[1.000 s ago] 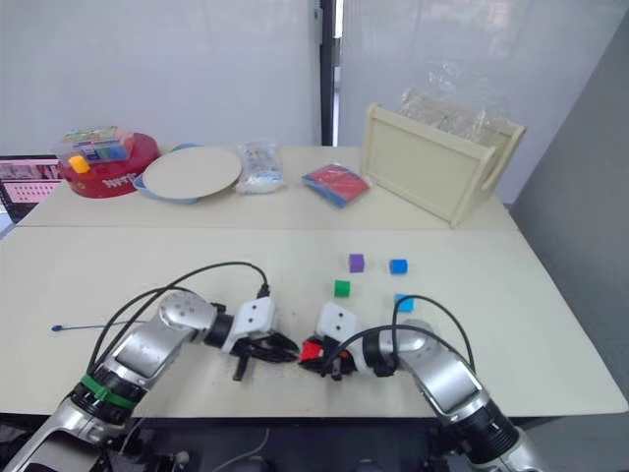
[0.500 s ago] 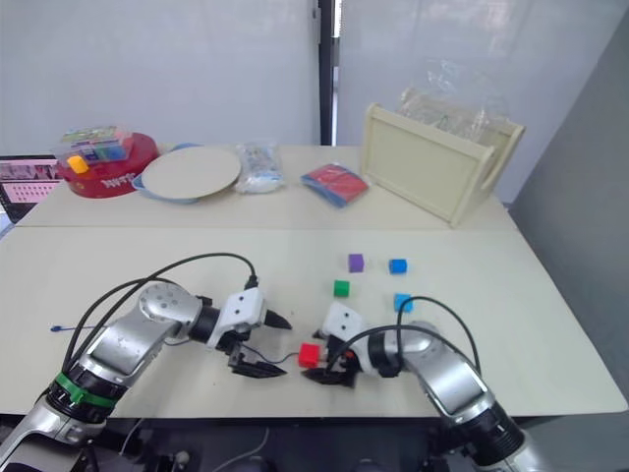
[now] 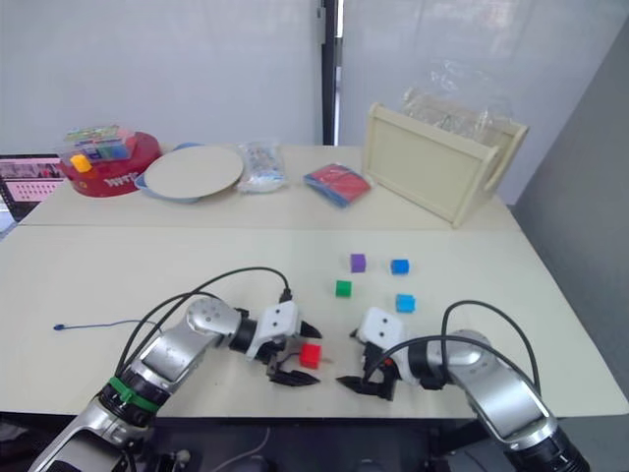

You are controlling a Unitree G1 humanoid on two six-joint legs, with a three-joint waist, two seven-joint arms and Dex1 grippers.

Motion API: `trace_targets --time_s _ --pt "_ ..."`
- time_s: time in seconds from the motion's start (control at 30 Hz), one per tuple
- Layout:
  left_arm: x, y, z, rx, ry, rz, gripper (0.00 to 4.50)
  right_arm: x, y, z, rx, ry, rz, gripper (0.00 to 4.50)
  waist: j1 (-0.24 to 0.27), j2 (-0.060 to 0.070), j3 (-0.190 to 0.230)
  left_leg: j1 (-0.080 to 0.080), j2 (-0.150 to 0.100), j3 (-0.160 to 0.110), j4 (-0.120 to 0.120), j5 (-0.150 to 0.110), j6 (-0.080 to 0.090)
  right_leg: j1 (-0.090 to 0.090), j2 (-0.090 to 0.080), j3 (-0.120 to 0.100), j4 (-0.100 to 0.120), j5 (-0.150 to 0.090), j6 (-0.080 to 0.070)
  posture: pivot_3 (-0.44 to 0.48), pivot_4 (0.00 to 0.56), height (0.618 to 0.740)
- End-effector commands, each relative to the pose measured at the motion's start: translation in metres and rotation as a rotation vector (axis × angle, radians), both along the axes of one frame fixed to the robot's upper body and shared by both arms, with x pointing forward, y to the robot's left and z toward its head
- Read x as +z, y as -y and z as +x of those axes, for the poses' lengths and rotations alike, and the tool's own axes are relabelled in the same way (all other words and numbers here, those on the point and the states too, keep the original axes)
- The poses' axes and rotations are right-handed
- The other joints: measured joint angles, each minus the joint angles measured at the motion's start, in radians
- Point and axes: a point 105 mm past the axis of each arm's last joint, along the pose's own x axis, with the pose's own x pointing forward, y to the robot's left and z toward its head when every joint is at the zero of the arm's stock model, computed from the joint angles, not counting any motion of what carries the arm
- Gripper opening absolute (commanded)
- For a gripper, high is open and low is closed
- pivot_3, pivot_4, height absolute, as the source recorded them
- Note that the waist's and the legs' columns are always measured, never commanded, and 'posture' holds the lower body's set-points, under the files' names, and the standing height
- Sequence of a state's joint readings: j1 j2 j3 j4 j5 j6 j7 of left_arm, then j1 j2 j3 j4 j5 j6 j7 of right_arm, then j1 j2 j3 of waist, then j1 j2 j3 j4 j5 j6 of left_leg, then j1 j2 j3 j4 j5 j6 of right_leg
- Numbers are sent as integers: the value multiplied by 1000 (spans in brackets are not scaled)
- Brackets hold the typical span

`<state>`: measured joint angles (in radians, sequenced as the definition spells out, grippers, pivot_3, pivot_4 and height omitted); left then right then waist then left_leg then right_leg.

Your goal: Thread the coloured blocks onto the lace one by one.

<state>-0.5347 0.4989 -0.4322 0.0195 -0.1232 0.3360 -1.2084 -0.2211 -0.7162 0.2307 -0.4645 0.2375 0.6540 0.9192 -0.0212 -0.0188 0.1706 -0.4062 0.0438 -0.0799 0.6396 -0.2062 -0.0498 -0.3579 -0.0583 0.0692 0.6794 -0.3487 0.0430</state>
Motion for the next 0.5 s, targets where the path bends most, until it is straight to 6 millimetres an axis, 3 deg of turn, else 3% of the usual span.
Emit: trace_targets --time_s 0.03,0.23,0.4,0.5 --pt "2 3 -3 -44 14 -1 3047 7 -11 0 35 44 8 4500 0 0 0 0 0 0 0 0 0 0 0 0 0 0 0 0 150 740" --pt "-1 1 -2 -51 20 17 1199 1 -19 2 66 44 -12 4500 3 0 0 0 0 0 0 0 0 0 0 0 0 0 0 0 150 740" --pt "-3 0 -2 -59 24 33 1203 -3 -22 8 76 52 -30 4500 3 0 0 0 0 0 0 0 0 0 0 0 0 0 0 0 150 740" --pt "-3 0 -4 -70 21 36 1203 -2 -25 11 98 60 -32 3681 3 0 0 0 0 0 0 0 0 0 0 0 0 0 0 0 150 740"
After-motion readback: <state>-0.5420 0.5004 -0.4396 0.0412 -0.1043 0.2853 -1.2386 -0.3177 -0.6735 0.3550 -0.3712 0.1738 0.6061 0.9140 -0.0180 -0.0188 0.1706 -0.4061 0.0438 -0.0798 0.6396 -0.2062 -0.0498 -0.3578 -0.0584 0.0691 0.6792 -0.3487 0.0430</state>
